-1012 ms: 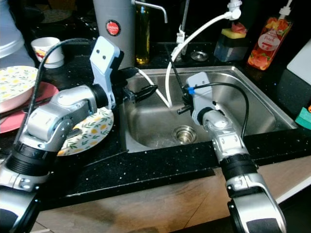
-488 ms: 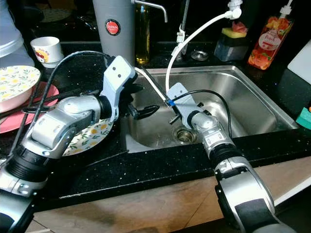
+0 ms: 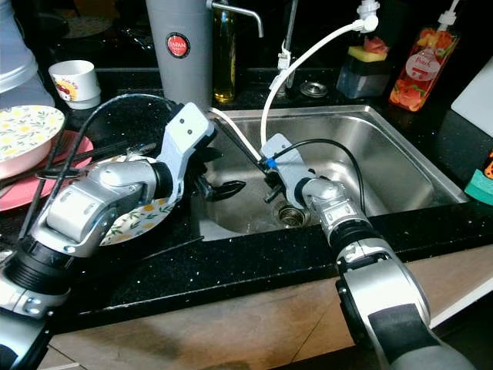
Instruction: Kitchen organization
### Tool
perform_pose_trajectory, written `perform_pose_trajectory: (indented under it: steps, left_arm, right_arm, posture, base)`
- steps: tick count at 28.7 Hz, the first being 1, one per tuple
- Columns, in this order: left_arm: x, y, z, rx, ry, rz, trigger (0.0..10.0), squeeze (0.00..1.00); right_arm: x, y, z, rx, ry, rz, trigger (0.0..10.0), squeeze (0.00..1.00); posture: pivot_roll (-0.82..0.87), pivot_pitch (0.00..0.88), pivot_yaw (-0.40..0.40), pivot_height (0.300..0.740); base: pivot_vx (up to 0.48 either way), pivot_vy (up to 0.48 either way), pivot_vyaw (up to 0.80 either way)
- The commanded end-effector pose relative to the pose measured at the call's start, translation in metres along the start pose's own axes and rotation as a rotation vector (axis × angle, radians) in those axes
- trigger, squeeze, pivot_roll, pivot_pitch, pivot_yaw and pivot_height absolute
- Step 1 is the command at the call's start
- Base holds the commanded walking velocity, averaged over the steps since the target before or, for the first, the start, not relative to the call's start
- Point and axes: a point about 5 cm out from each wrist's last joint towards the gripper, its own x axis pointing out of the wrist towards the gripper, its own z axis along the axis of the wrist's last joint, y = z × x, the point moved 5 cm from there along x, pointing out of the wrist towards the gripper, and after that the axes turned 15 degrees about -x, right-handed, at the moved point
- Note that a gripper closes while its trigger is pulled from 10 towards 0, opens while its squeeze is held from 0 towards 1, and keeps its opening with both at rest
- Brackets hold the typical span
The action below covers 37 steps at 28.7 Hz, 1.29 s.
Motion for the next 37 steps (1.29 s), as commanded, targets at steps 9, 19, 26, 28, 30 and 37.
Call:
perform_pose_trajectory:
  steps: [9, 19, 26, 28, 30, 37]
  left_arm:
    - [0.0, 0.009, -0.006, 0.003, 0.031, 0.059, 10.0, 0.0]
    - [-0.004, 0.036, 0.02, -0.02, -0.122, 0.253, 10.0, 0.0]
    - [-0.029, 0.047, 0.031, 0.092, -0.106, 0.348, 10.0, 0.67]
    - [-0.036, 0.045, 0.031, 0.093, -0.093, 0.337, 10.0, 0.94]
    - [-0.055, 0.044, 0.035, 0.07, -0.103, 0.331, 10.0, 1.0]
    - [-0.086, 0.067, 0.033, -0.012, -0.169, 0.503, 10.0, 1.0]
  right_arm:
    - [-0.001, -0.004, 0.006, 0.02, -0.021, 0.016, 10.0, 1.0]
    - [-0.005, -0.031, 0.031, 0.083, -0.133, -0.122, 10.0, 0.0]
    - [-0.014, -0.053, 0.061, 0.264, -0.322, -0.176, 10.0, 0.0]
    - [-0.015, -0.054, 0.067, 0.281, -0.357, -0.163, 10.0, 0.0]
    - [-0.018, -0.051, 0.077, 0.324, -0.436, -0.118, 10.0, 0.0]
    - [-0.019, -0.029, 0.081, 0.331, -0.512, -0.064, 10.0, 0.0]
  posture:
    - [-0.03, 0.104, -0.058, 0.74]
    - [-0.03, 0.093, -0.058, 0.74]
    - [-0.02, 0.101, -0.062, 0.74]
    - [-0.01, 0.102, -0.063, 0.74]
    - [-0.01, 0.109, -0.062, 0.74]
    - [0.0, 0.114, -0.063, 0.74]
  base:
    - [0.0, 0.0, 0.0]
    - [0.0, 0.0, 0.0]
    - [0.0, 0.0, 0.0]
    - [0.0, 0.0, 0.0]
    - [0.0, 0.0, 0.0]
    - [0.0, 0.0, 0.0]
